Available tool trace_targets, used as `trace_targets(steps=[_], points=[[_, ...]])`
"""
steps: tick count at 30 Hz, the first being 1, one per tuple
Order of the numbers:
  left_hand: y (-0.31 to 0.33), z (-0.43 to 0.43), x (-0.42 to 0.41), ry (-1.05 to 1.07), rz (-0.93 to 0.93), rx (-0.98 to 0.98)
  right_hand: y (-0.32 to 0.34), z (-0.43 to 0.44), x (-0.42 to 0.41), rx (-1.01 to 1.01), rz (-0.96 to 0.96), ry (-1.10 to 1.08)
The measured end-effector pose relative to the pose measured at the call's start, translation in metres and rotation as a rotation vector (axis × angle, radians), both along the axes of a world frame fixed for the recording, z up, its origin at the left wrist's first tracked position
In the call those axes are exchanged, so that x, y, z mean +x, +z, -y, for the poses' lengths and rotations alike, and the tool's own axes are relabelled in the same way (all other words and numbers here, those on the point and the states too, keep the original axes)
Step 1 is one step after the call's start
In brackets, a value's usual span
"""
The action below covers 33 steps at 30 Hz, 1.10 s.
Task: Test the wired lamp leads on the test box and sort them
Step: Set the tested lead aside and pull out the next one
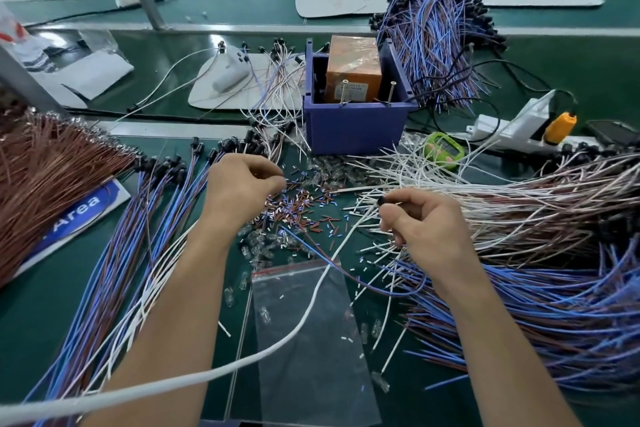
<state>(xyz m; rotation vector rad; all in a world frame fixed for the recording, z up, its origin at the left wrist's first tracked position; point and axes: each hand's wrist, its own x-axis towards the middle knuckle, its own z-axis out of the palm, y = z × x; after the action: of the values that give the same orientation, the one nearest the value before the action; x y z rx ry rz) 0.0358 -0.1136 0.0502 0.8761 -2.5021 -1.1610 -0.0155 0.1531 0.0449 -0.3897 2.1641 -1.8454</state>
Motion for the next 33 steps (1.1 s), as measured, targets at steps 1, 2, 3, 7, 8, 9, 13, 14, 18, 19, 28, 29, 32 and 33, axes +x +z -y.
trace_targets(steps=[1,2,3,7,8,9,13,14,18,19,28,29,32,33], points=[[0.003,-0.008,0.002,-0.018,-0.044,0.102,0.000,0.002,0.000,-0.012,0.009,0.002],[0.006,-0.018,0.004,-0.050,-0.076,0.212,0.001,0.004,0.000,-0.035,0.026,0.006],[0.010,-0.031,0.006,-0.086,-0.097,0.309,0.001,0.006,0.000,-0.066,0.048,0.013],[0.017,-0.079,0.011,-0.191,-0.201,0.534,0.002,0.008,0.002,-0.234,0.113,0.084],[0.017,-0.086,0.011,-0.219,-0.234,0.567,0.001,0.007,0.002,-0.276,0.120,0.108],[0.018,-0.091,0.012,-0.243,-0.256,0.590,0.001,0.005,0.002,-0.318,0.126,0.128],[0.023,-0.100,0.015,-0.338,-0.294,0.654,0.000,-0.002,0.001,-0.460,0.183,0.181],[0.024,-0.101,0.016,-0.363,-0.300,0.655,0.000,-0.004,0.000,-0.487,0.198,0.193],[0.032,-0.102,0.018,-0.406,-0.302,0.584,-0.003,-0.008,0.000,-0.596,0.295,0.231],[0.035,-0.103,0.019,-0.404,-0.303,0.556,-0.004,-0.009,0.000,-0.620,0.323,0.233],[0.043,-0.115,0.019,-0.424,-0.338,0.348,-0.005,-0.009,0.003,-0.613,0.359,0.240],[0.042,-0.115,0.019,-0.418,-0.340,0.327,-0.005,-0.009,0.002,-0.609,0.347,0.234],[0.041,-0.115,0.018,-0.410,-0.344,0.260,-0.004,-0.010,0.002,-0.554,0.287,0.213],[0.040,-0.115,0.018,-0.406,-0.343,0.237,-0.004,-0.010,0.002,-0.533,0.274,0.205]])
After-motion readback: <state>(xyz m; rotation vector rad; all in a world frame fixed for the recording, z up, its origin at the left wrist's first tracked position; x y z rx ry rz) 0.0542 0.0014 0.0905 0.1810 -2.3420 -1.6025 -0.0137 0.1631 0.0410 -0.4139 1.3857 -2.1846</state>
